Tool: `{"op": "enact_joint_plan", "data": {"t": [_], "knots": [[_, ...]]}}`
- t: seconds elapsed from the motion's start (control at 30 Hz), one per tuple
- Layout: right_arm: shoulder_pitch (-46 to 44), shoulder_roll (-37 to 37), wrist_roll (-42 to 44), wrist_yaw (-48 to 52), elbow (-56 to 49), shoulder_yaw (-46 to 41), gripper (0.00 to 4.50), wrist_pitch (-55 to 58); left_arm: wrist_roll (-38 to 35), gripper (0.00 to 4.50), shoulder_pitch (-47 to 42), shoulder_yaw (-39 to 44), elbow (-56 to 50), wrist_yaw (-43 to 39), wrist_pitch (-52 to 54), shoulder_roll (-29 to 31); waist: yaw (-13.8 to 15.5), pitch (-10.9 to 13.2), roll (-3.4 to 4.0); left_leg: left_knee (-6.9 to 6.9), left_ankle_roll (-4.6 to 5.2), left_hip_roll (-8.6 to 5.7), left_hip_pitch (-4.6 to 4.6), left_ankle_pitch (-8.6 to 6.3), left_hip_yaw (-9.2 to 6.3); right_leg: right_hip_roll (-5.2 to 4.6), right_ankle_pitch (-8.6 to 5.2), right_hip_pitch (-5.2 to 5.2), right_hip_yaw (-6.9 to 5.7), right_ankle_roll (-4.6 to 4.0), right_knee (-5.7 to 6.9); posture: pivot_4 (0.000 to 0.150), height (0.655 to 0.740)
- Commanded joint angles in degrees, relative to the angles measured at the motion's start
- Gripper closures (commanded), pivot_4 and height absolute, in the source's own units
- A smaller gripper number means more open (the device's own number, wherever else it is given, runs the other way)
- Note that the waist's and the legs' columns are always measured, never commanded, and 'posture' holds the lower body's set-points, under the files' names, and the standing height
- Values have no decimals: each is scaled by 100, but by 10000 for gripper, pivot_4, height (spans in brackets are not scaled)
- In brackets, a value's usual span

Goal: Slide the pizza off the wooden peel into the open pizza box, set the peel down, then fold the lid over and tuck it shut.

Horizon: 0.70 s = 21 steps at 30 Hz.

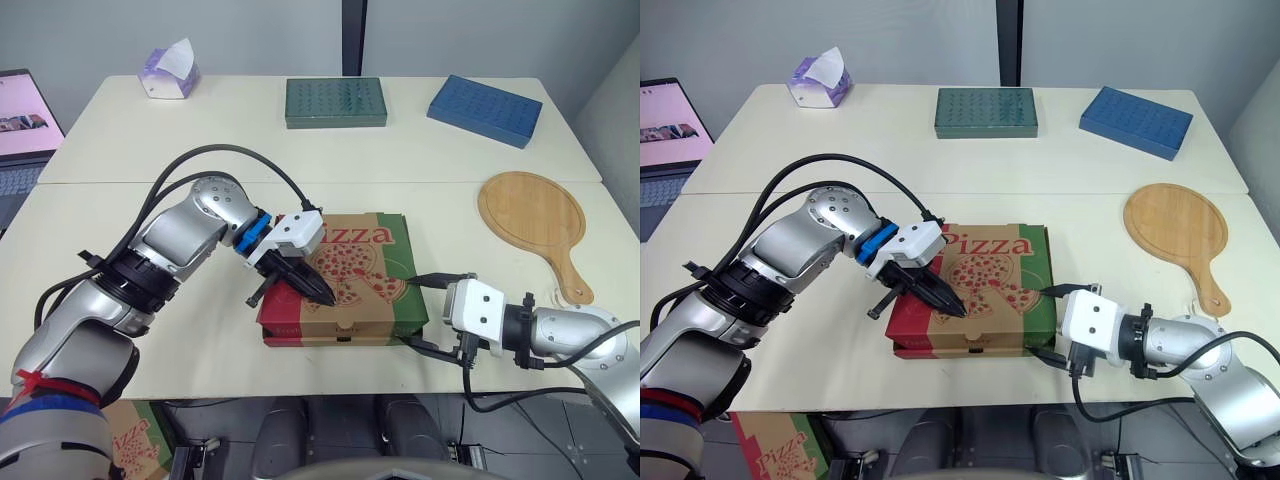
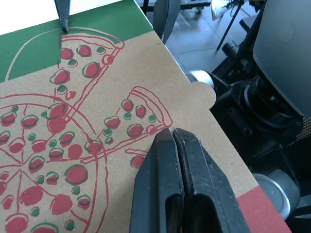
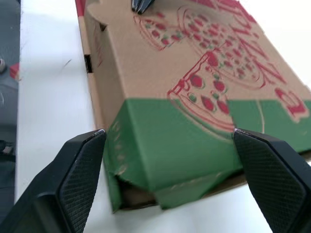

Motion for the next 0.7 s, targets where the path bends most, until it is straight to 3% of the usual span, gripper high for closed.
{"op": "enact_joint_plan", "data": {"t": [0.03,0.2,0.27,0.33,0.4,0.53,0.7], "knots": [[203,78,693,-13,-411,-772,393,290,214,45000,96,-45,32,-56,-30,-24,1,0,0,6,0,0,0,0,0,0,0,0,0,1,4,1500,7400],[170,64,2387,-37,-119,-2120,393,1355,232,45000,99,33,61,-56,-4,-88,4,-1,0,18,1,-1,0,-1,0,0,4,4,2,-7,13,1500,7400],[138,-16,2504,-61,104,-2321,393,1531,229,45000,97,58,69,-56,12,-104,10,-1,-1,23,1,-1,1,-1,-1,0,5,7,1,-7,15,1500,7400],[251,-214,2102,44,227,-2144,2097,1366,222,45000,98,86,54,-56,41,-108,15,-1,0,25,1,-1,2,-1,-1,0,4,9,2,-6,16,1500,7400],[364,-427,1595,177,326,-1741,6654,1086,199,45000,96,125,24,-56,91,-104,14,-1,0,24,2,-2,1,-1,-1,0,2,8,1,-4,15,1500,7400],[288,-242,1207,223,380,-836,20982,709,146,45000,73,205,-29,-56,201,-73,3,-1,0,25,3,-1,1,-2,-1,0,-5,6,2,9,16,1500,7400],[98,64,1179,205,395,-308,39537,706,157,45000,64,231,-43,-56,241,-70,4,-1,0,28,3,-2,-1,-2,-1,0,-7,6,3,12,15,1500,7400]]}}
